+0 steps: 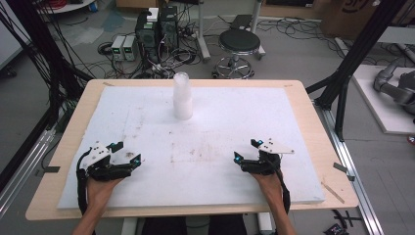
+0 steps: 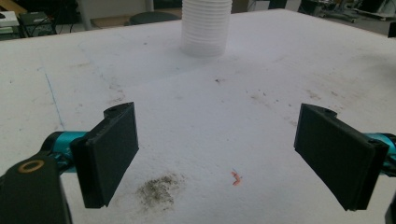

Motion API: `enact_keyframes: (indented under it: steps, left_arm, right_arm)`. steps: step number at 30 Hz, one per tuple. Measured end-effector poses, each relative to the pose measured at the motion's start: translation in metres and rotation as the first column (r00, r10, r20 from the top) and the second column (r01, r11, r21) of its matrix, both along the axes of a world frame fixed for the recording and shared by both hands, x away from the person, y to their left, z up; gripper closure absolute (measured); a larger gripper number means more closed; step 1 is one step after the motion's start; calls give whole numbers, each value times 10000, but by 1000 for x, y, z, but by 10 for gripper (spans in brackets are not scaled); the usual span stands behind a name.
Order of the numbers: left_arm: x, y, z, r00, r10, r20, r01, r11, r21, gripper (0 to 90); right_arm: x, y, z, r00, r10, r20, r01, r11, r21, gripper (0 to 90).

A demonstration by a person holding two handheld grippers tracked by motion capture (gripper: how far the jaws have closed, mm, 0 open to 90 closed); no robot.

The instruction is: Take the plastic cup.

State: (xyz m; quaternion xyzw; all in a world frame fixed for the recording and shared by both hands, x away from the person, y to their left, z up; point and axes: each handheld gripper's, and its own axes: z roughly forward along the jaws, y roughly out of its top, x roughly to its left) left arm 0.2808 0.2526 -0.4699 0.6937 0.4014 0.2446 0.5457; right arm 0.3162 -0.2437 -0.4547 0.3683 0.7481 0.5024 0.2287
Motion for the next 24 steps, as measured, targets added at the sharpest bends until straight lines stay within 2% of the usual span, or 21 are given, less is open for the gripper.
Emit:
enact_keyframes:
  steps: [6,19,24]
  left_arm:
    - [0,0,0,10000,16,15,-16,10000,33,136]
    - [3,2,0,9997,-138,-205,132,9996,-269,135]
    - [4,3,8,9996,-284,42,286,9982,-525,135]
  right_arm:
    - [0,-1,0,10000,42,-55,-41,9999,146,159]
    - [-1,-1,0,10000,55,-25,-55,9999,119,159]
    - [0,-1,0,9999,96,-45,-96,9999,90,159]
